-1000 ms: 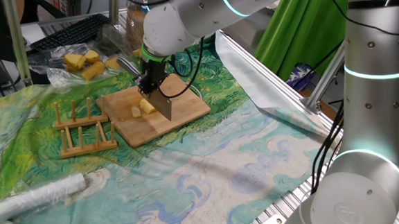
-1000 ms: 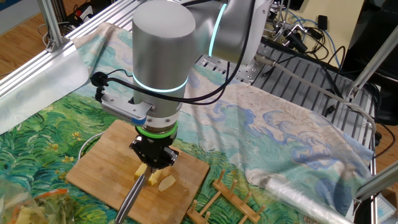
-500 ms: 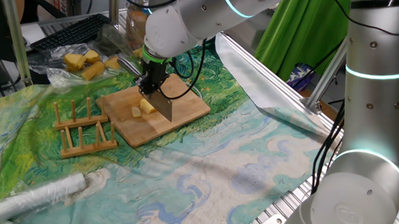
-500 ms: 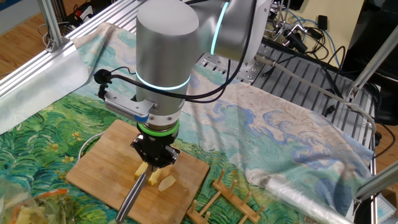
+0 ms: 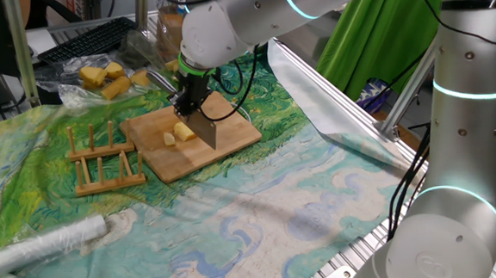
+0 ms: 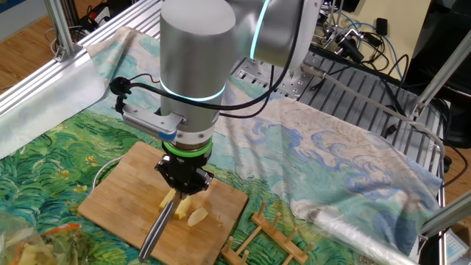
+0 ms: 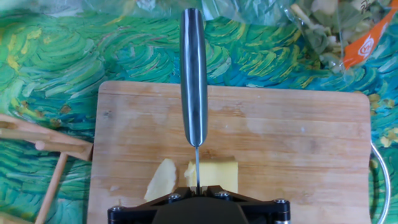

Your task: Chop the potatoes

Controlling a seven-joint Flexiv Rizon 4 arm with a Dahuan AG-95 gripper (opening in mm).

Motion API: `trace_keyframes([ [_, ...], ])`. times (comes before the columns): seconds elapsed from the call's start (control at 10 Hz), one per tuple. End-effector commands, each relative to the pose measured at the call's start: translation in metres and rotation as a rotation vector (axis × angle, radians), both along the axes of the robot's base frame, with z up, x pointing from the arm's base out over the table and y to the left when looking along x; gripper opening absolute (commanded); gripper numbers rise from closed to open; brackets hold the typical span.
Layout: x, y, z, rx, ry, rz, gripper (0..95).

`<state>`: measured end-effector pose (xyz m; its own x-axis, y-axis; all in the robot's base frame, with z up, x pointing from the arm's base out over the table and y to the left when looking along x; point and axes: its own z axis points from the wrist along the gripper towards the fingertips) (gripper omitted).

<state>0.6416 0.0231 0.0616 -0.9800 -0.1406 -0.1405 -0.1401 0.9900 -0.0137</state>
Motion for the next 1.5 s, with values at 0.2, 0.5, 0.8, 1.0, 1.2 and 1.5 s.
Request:
trace_keyframes([
  [0.2, 0.009, 0.005, -0.031, 0.005, -0.003, 0.011, 0.0],
  [0.5, 0.007, 0.004, -0.025, 0.005, 0.007, 0.005, 0.0],
  [0.8, 0.004, 0.002, -0.012, 0.009, 0.016, 0.004, 0.0],
  [1.0, 0.003, 0.002, -0.009, 0.004, 0.019, 0.001, 0.0],
  [1.2, 0.001, 0.0, 0.0, 0.0, 0.026, -0.003, 0.0],
  [1.5, 0.001, 0.0, -0.002, 0.006, 0.042, -0.008, 0.0],
])
